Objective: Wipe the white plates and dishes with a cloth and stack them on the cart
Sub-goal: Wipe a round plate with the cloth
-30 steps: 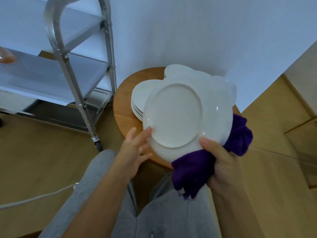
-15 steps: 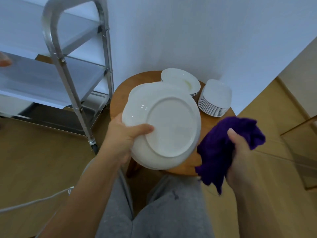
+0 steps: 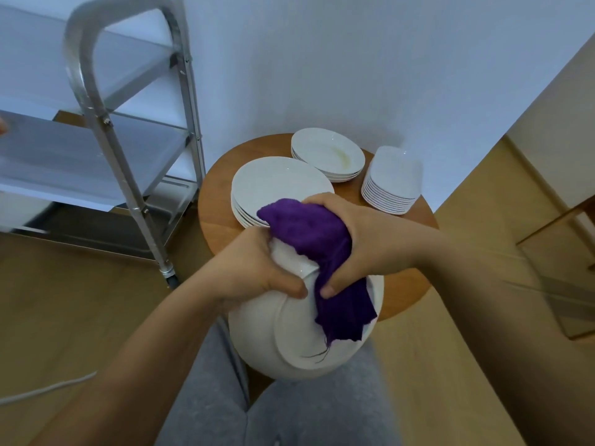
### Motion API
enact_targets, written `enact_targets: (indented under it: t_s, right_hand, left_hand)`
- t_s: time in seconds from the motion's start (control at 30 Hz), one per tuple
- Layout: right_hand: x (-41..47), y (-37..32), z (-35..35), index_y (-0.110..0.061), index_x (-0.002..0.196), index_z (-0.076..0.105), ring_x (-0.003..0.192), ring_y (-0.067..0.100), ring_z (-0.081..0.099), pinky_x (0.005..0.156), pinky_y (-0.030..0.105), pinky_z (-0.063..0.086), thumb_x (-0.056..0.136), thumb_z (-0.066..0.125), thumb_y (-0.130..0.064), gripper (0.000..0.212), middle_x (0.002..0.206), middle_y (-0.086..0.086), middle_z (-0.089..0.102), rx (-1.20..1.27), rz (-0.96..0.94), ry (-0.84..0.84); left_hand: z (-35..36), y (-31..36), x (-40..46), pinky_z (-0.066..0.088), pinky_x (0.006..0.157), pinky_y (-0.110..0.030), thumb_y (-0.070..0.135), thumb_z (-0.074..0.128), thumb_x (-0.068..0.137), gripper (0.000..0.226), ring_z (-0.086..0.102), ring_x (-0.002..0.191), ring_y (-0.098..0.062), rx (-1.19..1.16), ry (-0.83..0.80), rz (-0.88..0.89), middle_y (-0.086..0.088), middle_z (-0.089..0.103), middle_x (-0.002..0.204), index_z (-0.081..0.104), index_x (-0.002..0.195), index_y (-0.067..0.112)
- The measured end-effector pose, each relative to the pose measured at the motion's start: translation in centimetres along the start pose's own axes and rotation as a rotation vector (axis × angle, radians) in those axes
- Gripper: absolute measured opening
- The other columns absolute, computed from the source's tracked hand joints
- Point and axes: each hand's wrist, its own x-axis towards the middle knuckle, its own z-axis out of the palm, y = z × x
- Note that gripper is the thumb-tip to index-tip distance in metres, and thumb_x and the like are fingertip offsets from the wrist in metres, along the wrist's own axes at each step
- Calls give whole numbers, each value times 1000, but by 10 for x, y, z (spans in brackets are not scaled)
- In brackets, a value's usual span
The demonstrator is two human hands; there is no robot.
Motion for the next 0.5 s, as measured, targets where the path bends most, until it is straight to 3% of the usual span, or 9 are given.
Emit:
enact_targets:
  t_s: [0.1, 0.17, 0.23, 0.3, 0.4, 0.5]
  right_hand:
    - [0, 11, -6, -40, 129, 35, 116, 12, 52, 86, 33, 55, 57, 89, -28, 91, 124, -16, 50, 137, -26, 0]
    - [-5, 17, -11, -35, 128, 39, 112, 8, 55, 85, 29, 55, 57, 88, -24, 87, 120, -16, 54, 256, -76, 46]
    - [-13, 22, -12, -34, 122, 44, 105, -1, 58, 80, 16, 51, 57, 85, -19, 79, 109, -25, 59, 382, -138, 178]
    - [-19, 24, -5, -36, 113, 44, 97, -11, 58, 71, 6, 47, 56, 81, -22, 70, 100, -33, 61, 452, -179, 349]
    - [-22, 33, 13, -28, 119, 46, 99, -3, 61, 75, 11, 50, 57, 78, -28, 70, 105, -24, 64, 568, -211, 559]
    - [-15, 37, 39, -31, 128, 41, 111, 4, 58, 86, 19, 50, 61, 80, -26, 78, 120, -17, 60, 767, -215, 834]
  left_hand:
    - [0, 3, -5, 54, 56, -17, -1, 82, 56, 47, 67, 75, -4, -9, 7, 28, 10, 72, 82, 64, 92, 23]
    - [-3, 7, -10, 58, 63, -25, 7, 84, 50, 48, 68, 78, -9, -33, 46, 48, 5, 73, 88, 66, 93, 20]
    - [-7, 10, -13, 59, 69, -34, 13, 81, 42, 57, 69, 84, -15, -109, 105, 69, 0, 72, 93, 66, 97, 17]
    - [-10, 13, -15, 59, 63, -32, 7, 79, 41, 56, 70, 83, -16, -204, 144, 121, 1, 73, 90, 65, 94, 18]
    - [-8, 15, -16, 55, 51, -24, -11, 77, 39, 62, 70, 73, -11, -374, 192, 177, 7, 73, 79, 61, 92, 17]
    - [1, 12, -11, 56, 52, -27, -5, 72, 43, 59, 70, 72, -12, -606, 311, 203, 6, 73, 77, 59, 95, 18]
